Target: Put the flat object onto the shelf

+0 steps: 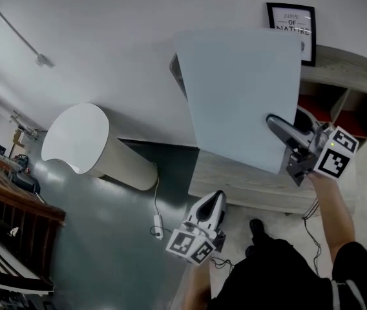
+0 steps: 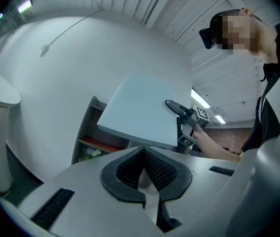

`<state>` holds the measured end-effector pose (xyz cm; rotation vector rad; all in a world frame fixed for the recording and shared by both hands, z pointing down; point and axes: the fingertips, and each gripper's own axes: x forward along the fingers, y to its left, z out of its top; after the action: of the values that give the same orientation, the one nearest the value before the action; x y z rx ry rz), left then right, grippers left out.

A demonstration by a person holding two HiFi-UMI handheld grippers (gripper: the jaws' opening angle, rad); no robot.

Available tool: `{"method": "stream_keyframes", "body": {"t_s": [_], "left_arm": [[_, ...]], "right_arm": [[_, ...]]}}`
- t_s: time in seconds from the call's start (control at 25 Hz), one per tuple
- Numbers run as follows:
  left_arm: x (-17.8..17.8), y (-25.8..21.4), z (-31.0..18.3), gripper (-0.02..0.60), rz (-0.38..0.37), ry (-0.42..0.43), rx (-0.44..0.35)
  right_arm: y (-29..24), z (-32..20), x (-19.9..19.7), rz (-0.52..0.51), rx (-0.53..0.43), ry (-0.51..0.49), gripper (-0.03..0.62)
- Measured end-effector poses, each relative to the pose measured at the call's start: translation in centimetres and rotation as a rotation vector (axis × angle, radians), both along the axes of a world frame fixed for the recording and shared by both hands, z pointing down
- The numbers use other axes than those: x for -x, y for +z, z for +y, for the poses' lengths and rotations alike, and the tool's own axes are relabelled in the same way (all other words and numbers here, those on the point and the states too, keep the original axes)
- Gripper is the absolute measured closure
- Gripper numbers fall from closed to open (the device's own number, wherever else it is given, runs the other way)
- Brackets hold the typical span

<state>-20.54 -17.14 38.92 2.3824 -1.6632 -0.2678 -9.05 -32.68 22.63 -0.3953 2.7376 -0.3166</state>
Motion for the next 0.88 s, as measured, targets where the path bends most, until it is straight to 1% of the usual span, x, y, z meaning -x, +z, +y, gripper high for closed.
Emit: {"method": "stream_keyframes", "body": {"t_s": [0.08,0.24,0.32,0.44,0.52,0.76,0.88], "left_arm": [[0.3,-1.1,-0.9,0.568,0.004,0.002,-0.020],[0.7,-2.4,-0.4,0.568,0.031,0.015,-0.063],[1.0,-2.9,-1.6,0.568,0.033,0.009,-0.077],[1.4,-3.9,-5.3,0.568,0.016,-0.007,-0.091],[1.6,-4.5,-6.6,0.568,0.007,-0.016,-0.100],[1.1,-5.5,-7.3,0.568,-0.016,-0.014,-0.116],[1.5,-5.7,-7.7,0.568,-0.032,-0.019,-0.118]], "right_arm": [[-1.6,-0.7,0.5,-0.005,-0.030,-0.005,0.316],[-4.3,0.2,0.9,-0.014,-0.095,-0.003,0.316],[-5.5,-1.0,1.1,-0.020,-0.120,-0.003,0.316],[-7.6,-4.6,1.6,-0.027,-0.156,-0.010,0.316],[-8.9,-5.9,2.0,-0.030,-0.187,-0.002,0.316],[-11.1,-7.4,3.4,-0.007,-0.246,0.027,0.316],[-11.4,-8.6,4.4,0.013,-0.253,0.050,0.316]]}}
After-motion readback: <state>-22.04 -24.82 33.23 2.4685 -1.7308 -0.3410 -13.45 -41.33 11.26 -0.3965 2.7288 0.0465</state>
